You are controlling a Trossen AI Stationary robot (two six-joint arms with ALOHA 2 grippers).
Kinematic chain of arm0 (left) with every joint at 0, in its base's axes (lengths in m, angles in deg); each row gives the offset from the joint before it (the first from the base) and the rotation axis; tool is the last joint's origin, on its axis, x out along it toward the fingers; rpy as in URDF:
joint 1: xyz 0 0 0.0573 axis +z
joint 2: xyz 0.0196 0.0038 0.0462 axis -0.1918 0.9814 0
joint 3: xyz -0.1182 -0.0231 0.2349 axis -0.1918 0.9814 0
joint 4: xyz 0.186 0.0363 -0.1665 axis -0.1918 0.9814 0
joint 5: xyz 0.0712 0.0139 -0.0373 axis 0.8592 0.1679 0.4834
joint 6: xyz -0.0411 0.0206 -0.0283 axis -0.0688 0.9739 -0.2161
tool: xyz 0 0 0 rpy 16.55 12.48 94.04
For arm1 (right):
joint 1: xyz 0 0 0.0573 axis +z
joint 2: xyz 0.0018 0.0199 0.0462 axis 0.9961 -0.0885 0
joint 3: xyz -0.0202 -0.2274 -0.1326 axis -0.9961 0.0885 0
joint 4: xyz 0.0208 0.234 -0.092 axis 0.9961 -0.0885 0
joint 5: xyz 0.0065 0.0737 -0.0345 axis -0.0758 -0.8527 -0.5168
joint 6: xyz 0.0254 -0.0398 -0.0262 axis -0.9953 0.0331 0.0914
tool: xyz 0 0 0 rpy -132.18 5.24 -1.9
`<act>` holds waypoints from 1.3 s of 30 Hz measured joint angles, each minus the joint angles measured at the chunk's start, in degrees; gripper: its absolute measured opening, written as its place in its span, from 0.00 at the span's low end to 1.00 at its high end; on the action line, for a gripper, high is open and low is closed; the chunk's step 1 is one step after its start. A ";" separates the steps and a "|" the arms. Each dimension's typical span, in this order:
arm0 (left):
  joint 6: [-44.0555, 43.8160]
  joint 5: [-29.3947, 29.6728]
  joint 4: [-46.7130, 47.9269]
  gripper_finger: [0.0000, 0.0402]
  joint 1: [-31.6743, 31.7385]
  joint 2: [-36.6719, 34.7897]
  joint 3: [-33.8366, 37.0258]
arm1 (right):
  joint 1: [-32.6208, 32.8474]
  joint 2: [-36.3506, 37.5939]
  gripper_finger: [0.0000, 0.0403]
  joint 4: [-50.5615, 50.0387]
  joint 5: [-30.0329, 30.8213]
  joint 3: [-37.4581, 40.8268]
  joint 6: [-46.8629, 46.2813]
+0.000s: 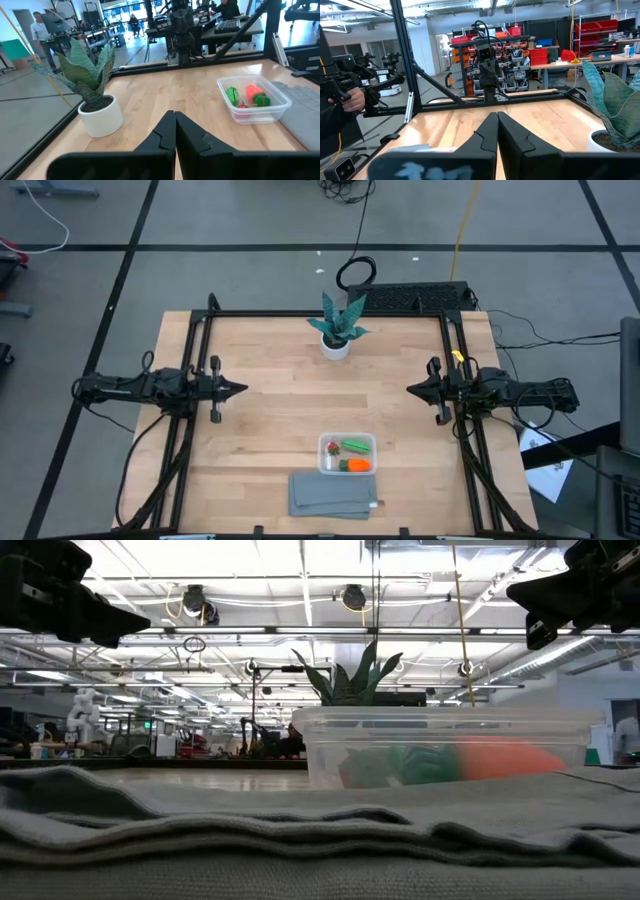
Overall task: Pick and placing Produce into tupperware
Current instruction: Return to Home Position
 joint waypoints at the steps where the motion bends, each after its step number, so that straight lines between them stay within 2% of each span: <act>1: -0.24 0.00 0.00 0.00 0.00 0.00 0.00 | 0.00 0.00 0.00 0.00 0.00 -0.01 0.00; 20: -1.23 -0.02 0.04 0.00 0.00 0.00 0.00 | -0.01 0.00 0.00 0.00 0.00 -0.01 -0.39; 28: -1.93 -0.02 -0.35 0.04 0.00 0.02 0.00 | -0.01 0.00 0.00 0.00 0.02 -0.01 -0.03; 39: -3.98 -0.04 -0.59 0.02 0.00 0.02 0.00 | -0.01 -0.02 0.00 0.02 0.01 -0.01 0.00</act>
